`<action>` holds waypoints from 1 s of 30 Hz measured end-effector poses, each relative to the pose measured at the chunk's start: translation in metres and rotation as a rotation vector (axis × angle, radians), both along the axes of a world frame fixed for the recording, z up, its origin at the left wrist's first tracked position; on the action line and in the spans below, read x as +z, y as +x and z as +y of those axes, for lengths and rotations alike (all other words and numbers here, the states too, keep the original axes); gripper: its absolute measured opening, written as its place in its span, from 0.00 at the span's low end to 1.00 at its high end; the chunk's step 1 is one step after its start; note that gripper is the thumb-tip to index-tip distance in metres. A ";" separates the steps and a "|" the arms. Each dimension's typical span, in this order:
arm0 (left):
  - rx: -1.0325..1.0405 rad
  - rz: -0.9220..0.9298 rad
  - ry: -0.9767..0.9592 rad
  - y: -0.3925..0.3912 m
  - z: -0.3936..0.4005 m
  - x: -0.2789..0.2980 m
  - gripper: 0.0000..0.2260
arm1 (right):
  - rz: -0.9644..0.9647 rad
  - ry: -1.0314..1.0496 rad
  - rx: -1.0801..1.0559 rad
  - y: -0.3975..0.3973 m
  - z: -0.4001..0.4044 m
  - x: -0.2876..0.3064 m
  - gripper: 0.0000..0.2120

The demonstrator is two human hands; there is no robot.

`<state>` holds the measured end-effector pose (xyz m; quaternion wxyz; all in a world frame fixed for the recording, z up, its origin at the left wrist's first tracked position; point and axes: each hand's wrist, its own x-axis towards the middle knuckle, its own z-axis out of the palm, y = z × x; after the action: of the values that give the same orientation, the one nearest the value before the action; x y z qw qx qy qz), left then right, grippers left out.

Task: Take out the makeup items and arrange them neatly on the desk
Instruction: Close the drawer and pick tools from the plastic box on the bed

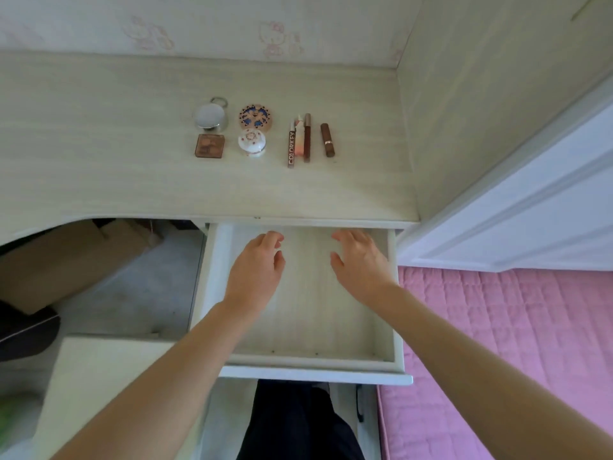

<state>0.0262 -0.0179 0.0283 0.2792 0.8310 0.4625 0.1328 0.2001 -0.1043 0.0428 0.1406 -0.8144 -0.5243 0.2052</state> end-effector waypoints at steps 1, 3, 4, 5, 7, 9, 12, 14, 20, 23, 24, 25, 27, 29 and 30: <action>0.006 0.016 -0.012 -0.008 -0.014 -0.002 0.11 | 0.006 0.001 0.015 -0.007 -0.013 -0.002 0.16; 0.011 0.056 -0.044 -0.023 -0.040 -0.008 0.11 | 0.018 -0.009 0.046 -0.021 -0.038 -0.007 0.16; 0.009 0.082 -0.056 -0.030 -0.052 -0.011 0.11 | 0.028 -0.023 0.061 -0.028 -0.049 -0.010 0.16; 0.005 0.110 -0.067 -0.037 -0.062 -0.015 0.11 | 0.040 -0.044 0.077 -0.035 -0.060 -0.013 0.17; -0.022 0.157 -0.094 -0.050 -0.081 -0.022 0.12 | 0.058 -0.108 0.118 -0.048 -0.080 -0.022 0.17; -0.092 0.201 -0.114 -0.062 -0.098 -0.031 0.13 | 0.077 -0.170 0.157 -0.059 -0.097 -0.033 0.18; -0.204 0.266 -0.142 -0.079 -0.116 -0.046 0.15 | 0.092 -0.250 0.196 -0.072 -0.119 -0.049 0.20; -0.253 0.298 -0.171 -0.089 -0.124 -0.055 0.16 | 0.080 -0.301 0.226 -0.079 -0.128 -0.059 0.21; -0.361 0.415 -0.110 -0.107 -0.132 -0.077 0.18 | 0.001 -0.374 0.289 -0.092 -0.147 -0.079 0.24; -0.375 0.465 -0.095 -0.110 -0.129 -0.083 0.21 | -0.056 -0.357 0.292 -0.096 -0.150 -0.084 0.24; -0.377 0.482 -0.091 -0.110 -0.128 -0.084 0.22 | -0.067 -0.361 0.297 -0.097 -0.150 -0.086 0.24; -0.377 0.496 -0.086 -0.111 -0.127 -0.085 0.22 | -0.080 -0.371 0.305 -0.098 -0.149 -0.087 0.25; -0.372 0.505 -0.067 -0.114 -0.124 -0.087 0.22 | -0.116 -0.399 0.322 -0.100 -0.148 -0.088 0.25; -0.376 0.504 -0.042 -0.115 -0.121 -0.087 0.21 | -0.143 -0.415 0.323 -0.100 -0.148 -0.090 0.24; -0.390 0.512 -0.032 -0.116 -0.120 -0.087 0.20 | -0.158 -0.416 0.318 -0.100 -0.148 -0.090 0.24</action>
<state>-0.0894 -0.1381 -0.0591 0.1870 0.9059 0.3516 -0.1437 0.0998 -0.2525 -0.0474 -0.1053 -0.7466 -0.6015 0.2639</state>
